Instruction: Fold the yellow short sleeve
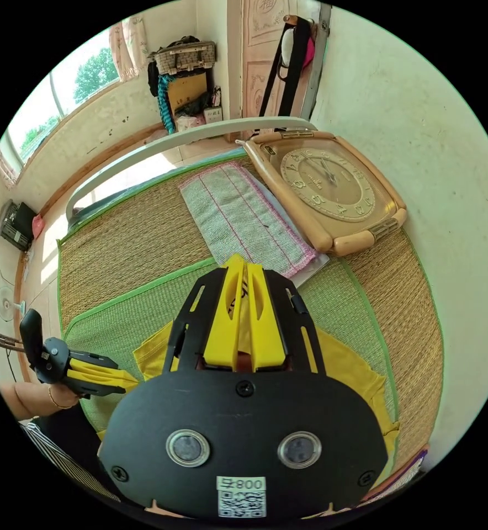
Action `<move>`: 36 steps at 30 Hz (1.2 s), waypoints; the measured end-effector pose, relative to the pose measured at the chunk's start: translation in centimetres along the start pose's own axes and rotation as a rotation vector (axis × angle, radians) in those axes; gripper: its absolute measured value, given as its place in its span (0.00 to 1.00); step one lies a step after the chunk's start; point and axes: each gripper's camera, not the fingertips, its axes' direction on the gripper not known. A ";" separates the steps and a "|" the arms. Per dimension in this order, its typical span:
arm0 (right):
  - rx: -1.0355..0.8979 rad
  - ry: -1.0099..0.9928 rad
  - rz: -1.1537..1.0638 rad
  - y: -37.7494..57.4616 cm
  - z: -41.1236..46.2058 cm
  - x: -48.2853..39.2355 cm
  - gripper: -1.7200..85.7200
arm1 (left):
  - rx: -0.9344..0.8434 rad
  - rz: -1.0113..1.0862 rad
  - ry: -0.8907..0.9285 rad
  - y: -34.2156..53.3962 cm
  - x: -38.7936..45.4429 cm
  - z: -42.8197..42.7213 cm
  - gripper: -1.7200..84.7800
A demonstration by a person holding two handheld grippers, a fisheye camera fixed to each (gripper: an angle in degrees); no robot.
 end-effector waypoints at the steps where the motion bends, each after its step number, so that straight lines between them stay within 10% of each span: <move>1: 0.014 0.005 0.008 0.3 -0.4 0.2 0.04 | 0.015 0.007 0.001 -0.2 -0.3 -0.1 0.02; 19: -0.040 -0.312 0.215 18.9 0.0 5.2 0.02 | -0.019 0.054 -0.014 0.1 -1.5 0.1 0.04; 36: -0.220 0.000 1.200 80.4 -17.7 10.1 0.10 | -0.481 0.058 -0.017 4.9 3.8 3.1 0.10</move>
